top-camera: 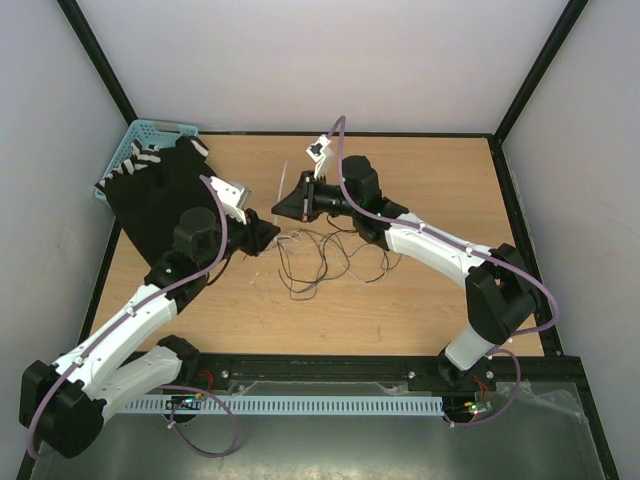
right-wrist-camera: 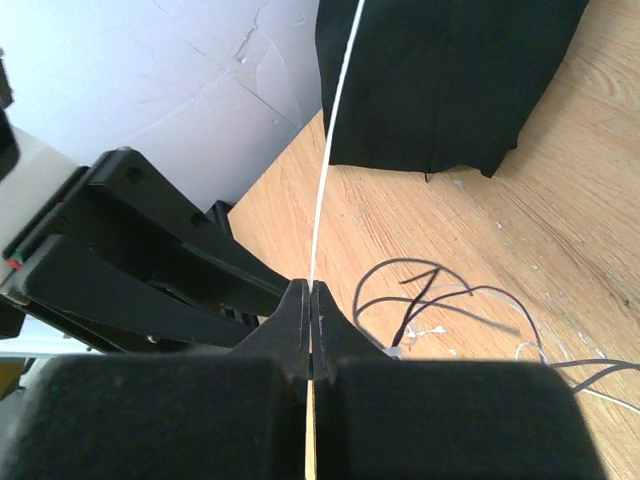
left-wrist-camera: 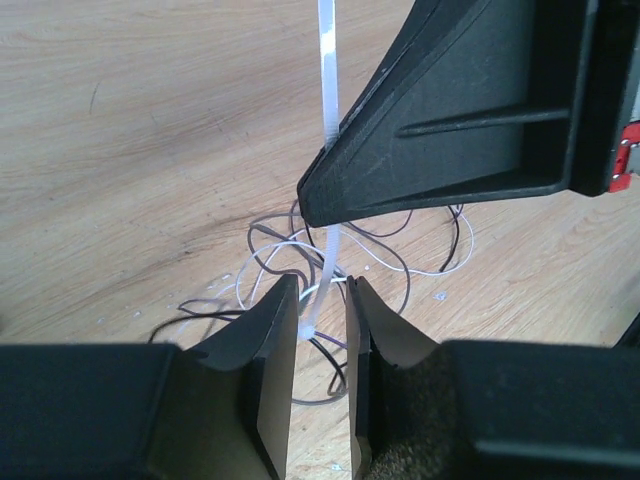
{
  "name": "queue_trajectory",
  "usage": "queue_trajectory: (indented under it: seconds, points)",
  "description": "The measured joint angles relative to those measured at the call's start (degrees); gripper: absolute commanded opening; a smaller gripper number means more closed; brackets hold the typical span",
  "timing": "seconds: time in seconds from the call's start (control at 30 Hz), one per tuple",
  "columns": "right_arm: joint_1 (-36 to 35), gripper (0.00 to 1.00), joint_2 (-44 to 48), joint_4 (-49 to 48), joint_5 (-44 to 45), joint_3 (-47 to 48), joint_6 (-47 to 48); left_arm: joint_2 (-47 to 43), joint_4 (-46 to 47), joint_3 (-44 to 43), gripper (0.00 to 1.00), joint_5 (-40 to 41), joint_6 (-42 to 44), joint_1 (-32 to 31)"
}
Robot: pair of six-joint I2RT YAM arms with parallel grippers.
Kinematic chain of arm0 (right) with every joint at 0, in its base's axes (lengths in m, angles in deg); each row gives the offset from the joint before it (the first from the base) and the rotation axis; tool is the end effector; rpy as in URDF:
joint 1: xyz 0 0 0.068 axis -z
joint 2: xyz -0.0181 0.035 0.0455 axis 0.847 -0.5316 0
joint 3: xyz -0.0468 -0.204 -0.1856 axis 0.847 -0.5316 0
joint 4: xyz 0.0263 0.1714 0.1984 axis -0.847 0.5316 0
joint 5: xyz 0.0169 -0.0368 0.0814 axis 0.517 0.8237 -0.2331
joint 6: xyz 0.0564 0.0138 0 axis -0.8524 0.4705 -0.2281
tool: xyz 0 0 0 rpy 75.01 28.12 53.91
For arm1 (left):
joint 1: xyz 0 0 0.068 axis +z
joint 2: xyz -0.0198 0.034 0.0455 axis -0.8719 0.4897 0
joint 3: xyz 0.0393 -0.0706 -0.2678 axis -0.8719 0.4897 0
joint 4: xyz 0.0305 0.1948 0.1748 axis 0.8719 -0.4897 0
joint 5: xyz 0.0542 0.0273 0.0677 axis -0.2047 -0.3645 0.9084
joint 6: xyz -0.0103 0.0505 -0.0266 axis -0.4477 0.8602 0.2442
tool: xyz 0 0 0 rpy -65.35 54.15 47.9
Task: Zip-tie the wires
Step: Adjust the ribbon.
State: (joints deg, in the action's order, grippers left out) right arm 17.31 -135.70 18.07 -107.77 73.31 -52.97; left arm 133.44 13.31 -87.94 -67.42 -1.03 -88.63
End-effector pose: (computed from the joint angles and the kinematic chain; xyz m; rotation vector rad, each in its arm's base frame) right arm 0.2827 0.2706 0.3278 -0.5119 1.7821 1.4486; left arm 0.1919 -0.1126 0.3042 0.3896 1.7097 -0.7340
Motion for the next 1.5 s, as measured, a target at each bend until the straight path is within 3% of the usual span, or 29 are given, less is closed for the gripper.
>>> queue_trajectory:
  seconds: [0.3, 0.87, 1.2, 1.5]
  points:
    - [1.99, 0.00, 1.88, 0.94, -1.42, 0.00, 2.12, -3.17, -1.03, 0.17, 0.33, -0.52, 3.15, 1.73]
    - [1.97, 0.00, 1.88, -0.85, -10.49, 0.00, -0.44, -0.24, 0.63, 0.17, 0.47, -9.22, 3.61, 1.92]
    - [1.92, 0.00, 1.88, -3.43, -13.35, -0.50, -2.97, 1.27, 5.55, 0.83, 0.34, -11.04, 2.01, 1.92]
    - [1.92, 0.00, 1.88, -5.03, -13.66, -0.96, -3.98, 2.58, 8.66, 1.46, 0.10, -12.11, 0.74, 1.70]
